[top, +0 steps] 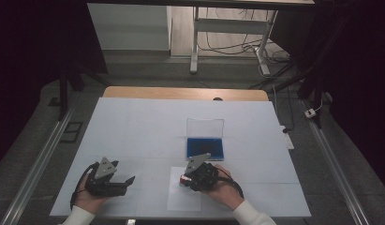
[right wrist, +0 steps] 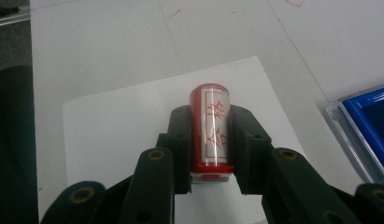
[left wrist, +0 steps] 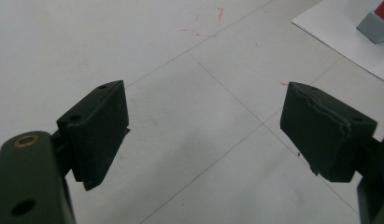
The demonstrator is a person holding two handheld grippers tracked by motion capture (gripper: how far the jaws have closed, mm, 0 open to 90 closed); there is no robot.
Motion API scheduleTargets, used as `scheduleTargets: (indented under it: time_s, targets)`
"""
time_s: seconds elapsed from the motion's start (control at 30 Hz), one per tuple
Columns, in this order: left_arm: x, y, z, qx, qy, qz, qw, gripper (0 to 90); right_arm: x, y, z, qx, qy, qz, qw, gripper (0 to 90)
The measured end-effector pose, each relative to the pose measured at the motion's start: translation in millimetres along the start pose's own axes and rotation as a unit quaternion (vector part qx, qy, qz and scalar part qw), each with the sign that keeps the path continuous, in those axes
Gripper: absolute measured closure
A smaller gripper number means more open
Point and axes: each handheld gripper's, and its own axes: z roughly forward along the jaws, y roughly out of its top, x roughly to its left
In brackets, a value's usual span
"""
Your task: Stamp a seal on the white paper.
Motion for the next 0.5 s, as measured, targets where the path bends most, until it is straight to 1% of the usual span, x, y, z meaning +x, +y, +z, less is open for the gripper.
scheduleTargets:
  time_s: [0.3,0.5]
  targets:
    - [0.7,-0.2,-0.1,0.000,0.002,0.000,1.0000,15.9,0.4,1.1,-0.9,-0.001,0.000,0.001,1.0000,70.2]
    - [0.7,-0.1,0.1,0.000,0.002,0.000,1.0000,15.9,0.6,-0.1,-3.6,-0.018,-0.003,0.003,0.9998,69.9]
